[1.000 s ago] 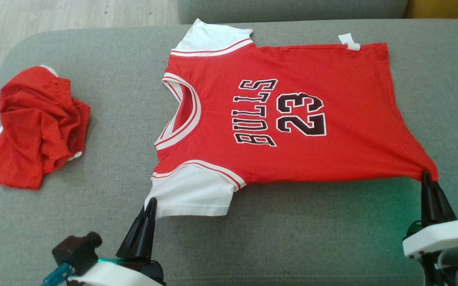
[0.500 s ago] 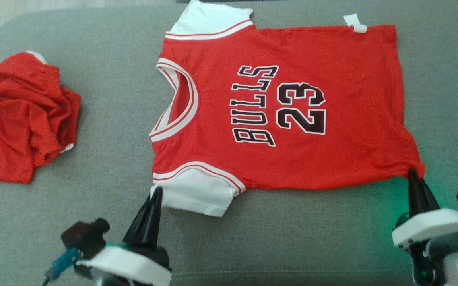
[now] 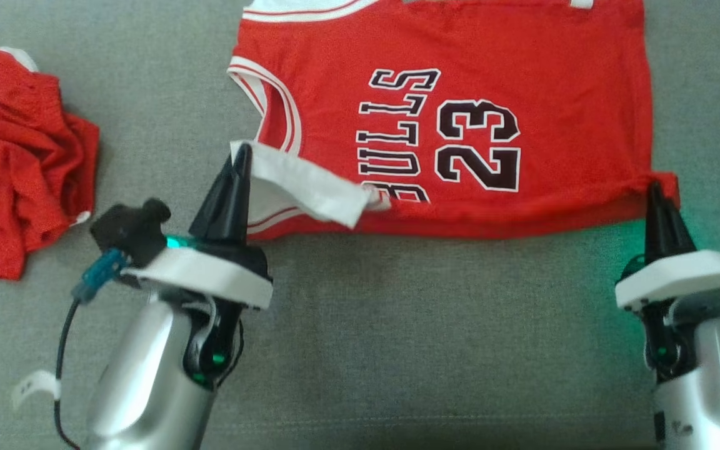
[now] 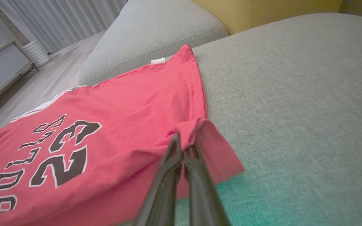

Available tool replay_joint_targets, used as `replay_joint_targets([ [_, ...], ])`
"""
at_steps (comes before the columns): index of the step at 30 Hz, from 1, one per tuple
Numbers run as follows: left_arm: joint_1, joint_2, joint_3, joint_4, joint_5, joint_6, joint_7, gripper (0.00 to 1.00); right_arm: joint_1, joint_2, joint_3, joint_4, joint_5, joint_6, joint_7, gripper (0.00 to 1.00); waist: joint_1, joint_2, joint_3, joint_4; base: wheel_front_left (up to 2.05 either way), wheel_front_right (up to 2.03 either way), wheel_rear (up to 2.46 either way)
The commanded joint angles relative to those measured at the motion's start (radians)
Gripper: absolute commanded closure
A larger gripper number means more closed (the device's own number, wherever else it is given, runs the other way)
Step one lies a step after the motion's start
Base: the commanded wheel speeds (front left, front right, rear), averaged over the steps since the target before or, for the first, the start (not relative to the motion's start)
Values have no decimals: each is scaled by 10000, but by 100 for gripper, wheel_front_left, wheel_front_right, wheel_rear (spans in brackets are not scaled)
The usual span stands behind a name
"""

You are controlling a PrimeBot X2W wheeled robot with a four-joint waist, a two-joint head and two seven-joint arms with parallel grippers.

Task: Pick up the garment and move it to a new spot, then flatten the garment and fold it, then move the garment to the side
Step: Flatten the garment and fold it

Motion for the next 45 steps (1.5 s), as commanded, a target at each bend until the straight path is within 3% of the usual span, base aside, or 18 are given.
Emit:
replay_joint_targets([
  [1,-362,62,384,-160,77,-60,-103,100,-230,-67,171,-244,11,71,-151,100,-2,0,111,-62,0,0,0],
  [9,-1539,22,696,1188,234,-36,-334,100,-913,-67,76,232,-31,71,-449,100,-2,0,358,-192,0,0,0],
  [22,-2424,-93,1044,1944,560,-219,-399,100,-1812,-66,247,906,-209,71,-577,100,-2,0,482,-240,0,0,0],
  [23,-2438,-104,1113,1962,582,-228,-399,100,-1888,-66,267,982,-209,71,-597,94,-2,0,476,-247,0,0,0],
  [24,-2441,-116,1169,1987,601,-239,-400,100,-1953,-66,278,1058,-213,71,-626,36,-2,0,466,-250,0,0,0],
  [25,-2434,-129,1213,2013,624,-252,-400,91,-2005,-66,294,1129,-238,71,-662,0,-2,0,450,-251,0,0,0],
  [26,-2421,-142,1254,2043,641,-263,-400,55,-2049,-66,285,1200,-257,71,-698,0,-2,0,434,-249,0,0,0],
  [27,-2421,-142,1254,2043,641,-263,-400,55,-2049,-66,285,1200,-257,71,-698,0,-2,0,434,-249,0,0,0],
  [28,-2397,-168,1308,2090,666,-290,-400,0,-2120,-66,242,1301,-305,71,-827,0,-2,0,401,-240,0,0,0],
  [36,-2136,-227,1494,1670,758,-388,-401,0,-2129,-66,370,1107,-411,71,-1263,0,-2,0,251,-206,0,0,0],
  [45,-1068,-167,1524,386,877,-514,-401,0,-1409,-66,334,-435,-852,71,-1245,0,-2,0,-111,-163,0,0,0],
])
